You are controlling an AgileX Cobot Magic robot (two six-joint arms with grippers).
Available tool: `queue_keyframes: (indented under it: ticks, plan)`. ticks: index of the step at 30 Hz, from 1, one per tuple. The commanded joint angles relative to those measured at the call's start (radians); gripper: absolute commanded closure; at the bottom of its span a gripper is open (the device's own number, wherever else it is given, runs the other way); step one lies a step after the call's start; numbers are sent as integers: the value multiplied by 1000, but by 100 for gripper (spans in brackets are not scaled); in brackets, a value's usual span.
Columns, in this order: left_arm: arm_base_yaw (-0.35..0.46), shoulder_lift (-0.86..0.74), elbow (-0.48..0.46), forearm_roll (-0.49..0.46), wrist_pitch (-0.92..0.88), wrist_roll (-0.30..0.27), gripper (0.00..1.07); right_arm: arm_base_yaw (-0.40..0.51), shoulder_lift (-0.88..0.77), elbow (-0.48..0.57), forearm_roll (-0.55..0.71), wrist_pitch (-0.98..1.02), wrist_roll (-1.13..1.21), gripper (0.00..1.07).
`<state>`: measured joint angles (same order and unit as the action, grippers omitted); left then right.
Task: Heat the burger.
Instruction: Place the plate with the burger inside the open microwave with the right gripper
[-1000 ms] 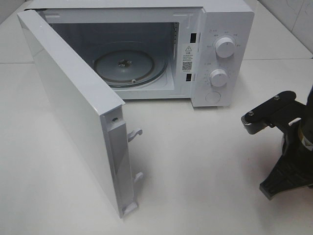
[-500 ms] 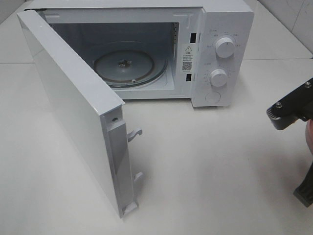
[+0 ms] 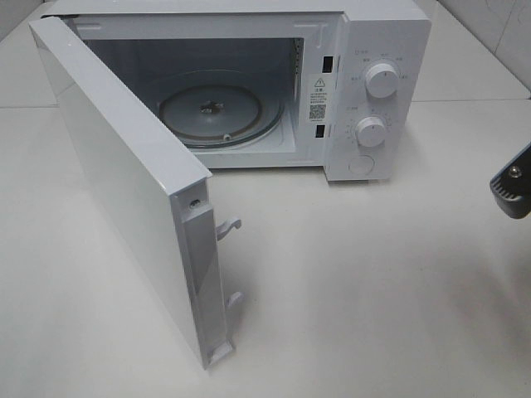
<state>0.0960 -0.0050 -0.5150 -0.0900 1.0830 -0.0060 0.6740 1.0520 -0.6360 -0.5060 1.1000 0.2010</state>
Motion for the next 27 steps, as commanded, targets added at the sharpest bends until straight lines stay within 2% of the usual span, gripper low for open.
queue_keyframes:
  ticks: [1, 4, 21, 27]
  plan:
    - [3, -2, 2, -1, -14, -3, 7, 6, -27, -2, -59, -9, -92, 107]
    - [3, -2, 2, -1, -14, -3, 7, 6, -30, -2, -59, -43, -169, 107]
    - [3, -2, 2, -1, -14, -3, 7, 6, -30, -2, -58, -234, -254, 107]
    - [3, -2, 2, -1, -14, -3, 7, 6, -30, -2, -55, -280, -372, 107]
